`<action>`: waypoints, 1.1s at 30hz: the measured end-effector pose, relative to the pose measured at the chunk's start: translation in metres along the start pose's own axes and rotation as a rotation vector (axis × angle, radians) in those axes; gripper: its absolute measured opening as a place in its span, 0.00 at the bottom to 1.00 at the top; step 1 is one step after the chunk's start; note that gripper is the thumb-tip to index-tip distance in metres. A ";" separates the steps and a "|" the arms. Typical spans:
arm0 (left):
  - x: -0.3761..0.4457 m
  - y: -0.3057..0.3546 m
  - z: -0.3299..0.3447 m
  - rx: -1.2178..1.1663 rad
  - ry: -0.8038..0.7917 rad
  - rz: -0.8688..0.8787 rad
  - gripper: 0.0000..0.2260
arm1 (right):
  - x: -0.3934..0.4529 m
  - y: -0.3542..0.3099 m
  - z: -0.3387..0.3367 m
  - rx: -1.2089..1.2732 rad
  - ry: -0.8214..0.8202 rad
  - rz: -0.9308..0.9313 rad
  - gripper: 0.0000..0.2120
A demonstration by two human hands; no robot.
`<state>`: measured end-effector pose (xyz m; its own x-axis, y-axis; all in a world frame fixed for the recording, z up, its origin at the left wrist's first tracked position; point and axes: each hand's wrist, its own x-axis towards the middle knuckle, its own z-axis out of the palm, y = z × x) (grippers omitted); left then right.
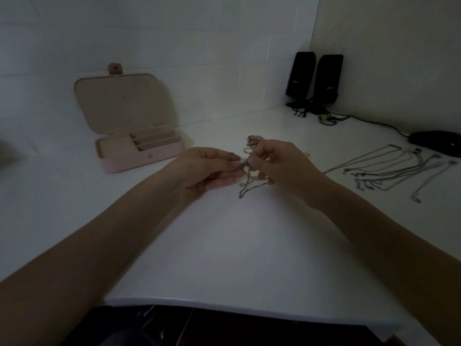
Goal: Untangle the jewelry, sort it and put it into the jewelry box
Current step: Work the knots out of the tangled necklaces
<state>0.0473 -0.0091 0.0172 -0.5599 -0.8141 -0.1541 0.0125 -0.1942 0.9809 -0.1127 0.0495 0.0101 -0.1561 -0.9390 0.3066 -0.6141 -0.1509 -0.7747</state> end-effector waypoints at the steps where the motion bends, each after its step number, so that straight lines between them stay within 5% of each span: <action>1: 0.000 0.001 0.001 0.003 0.018 0.003 0.04 | 0.000 0.000 -0.001 0.055 -0.008 0.042 0.05; 5: 0.003 0.003 0.003 -0.005 0.031 0.001 0.06 | -0.006 -0.005 -0.003 0.268 -0.102 0.170 0.06; 13: 0.003 -0.004 0.005 -0.040 -0.069 0.120 0.08 | -0.007 -0.008 0.001 0.186 -0.165 0.166 0.11; 24: 0.003 -0.001 0.006 -0.102 -0.113 0.223 0.12 | -0.005 -0.012 -0.001 0.721 -0.279 0.432 0.11; 33: 0.003 -0.001 0.006 -0.074 -0.128 0.209 0.09 | -0.004 -0.009 0.000 0.630 -0.270 0.355 0.09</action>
<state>0.0405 -0.0078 0.0166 -0.6393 -0.7656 0.0722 0.1969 -0.0722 0.9778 -0.1066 0.0547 0.0154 -0.0173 -0.9946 -0.1021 0.0061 0.1020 -0.9948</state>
